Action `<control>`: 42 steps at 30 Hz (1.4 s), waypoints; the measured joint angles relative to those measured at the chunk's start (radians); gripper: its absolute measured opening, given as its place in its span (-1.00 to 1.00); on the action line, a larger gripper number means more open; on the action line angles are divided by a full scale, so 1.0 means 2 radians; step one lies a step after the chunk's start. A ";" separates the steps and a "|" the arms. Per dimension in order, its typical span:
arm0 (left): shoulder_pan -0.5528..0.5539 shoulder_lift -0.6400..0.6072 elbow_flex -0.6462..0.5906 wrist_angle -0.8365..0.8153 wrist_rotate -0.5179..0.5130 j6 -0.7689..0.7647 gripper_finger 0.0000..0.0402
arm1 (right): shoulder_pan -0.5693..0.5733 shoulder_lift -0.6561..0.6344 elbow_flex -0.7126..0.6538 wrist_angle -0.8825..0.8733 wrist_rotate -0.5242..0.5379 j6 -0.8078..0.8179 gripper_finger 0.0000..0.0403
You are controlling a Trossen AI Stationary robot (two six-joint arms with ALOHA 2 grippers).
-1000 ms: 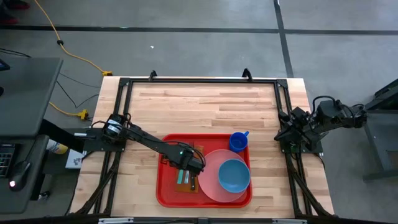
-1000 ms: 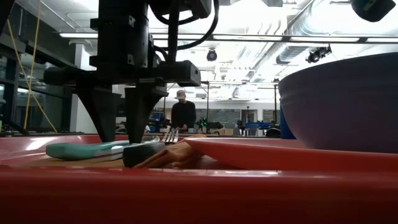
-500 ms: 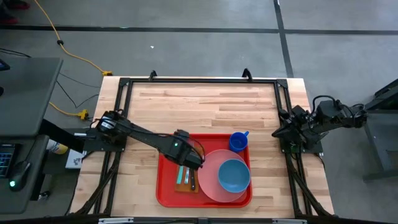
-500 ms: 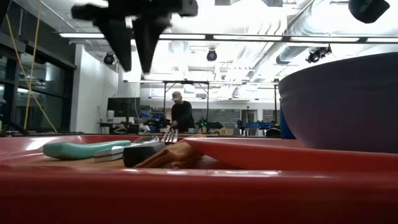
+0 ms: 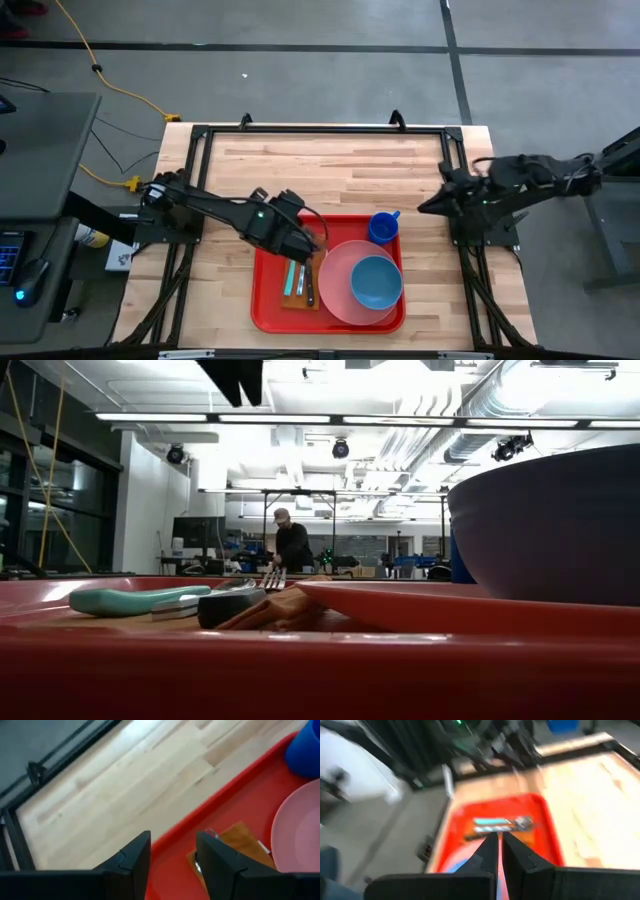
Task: Set up tray
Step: Adjust the black bread knife
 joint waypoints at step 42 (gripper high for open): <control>0.023 -0.397 -0.258 0.025 -0.043 0.184 -0.07 | -0.009 0.552 0.330 -0.029 -0.081 0.098 -1.00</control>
